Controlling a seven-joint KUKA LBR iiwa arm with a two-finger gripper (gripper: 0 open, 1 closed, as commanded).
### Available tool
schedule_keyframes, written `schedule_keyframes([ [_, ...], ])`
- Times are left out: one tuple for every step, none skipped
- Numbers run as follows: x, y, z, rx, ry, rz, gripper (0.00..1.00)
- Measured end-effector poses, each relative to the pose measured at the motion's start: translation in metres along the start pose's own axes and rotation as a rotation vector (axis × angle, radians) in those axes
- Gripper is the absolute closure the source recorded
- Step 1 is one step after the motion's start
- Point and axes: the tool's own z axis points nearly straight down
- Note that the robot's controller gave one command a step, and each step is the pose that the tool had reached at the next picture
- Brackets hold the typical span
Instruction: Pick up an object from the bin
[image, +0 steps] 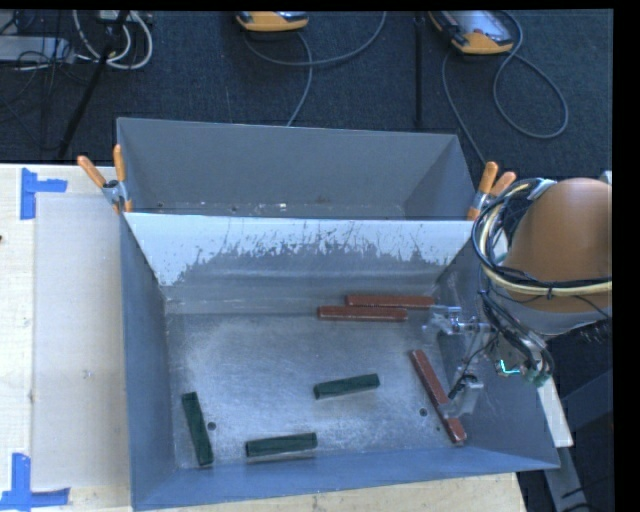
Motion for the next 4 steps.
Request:
schedule_keyframes([
  [-0.026, 0.032, 0.136, 0.0, -0.001, -0.034, 0.0],
  [-0.013, 0.057, 0.145, 0.0, -0.004, -0.066, 0.0],
  [-0.014, 0.056, 0.144, 0.001, -0.006, -0.067, 1.0],
  [-0.025, 0.033, 0.005, 0.002, -0.016, -0.031, 1.0],
])
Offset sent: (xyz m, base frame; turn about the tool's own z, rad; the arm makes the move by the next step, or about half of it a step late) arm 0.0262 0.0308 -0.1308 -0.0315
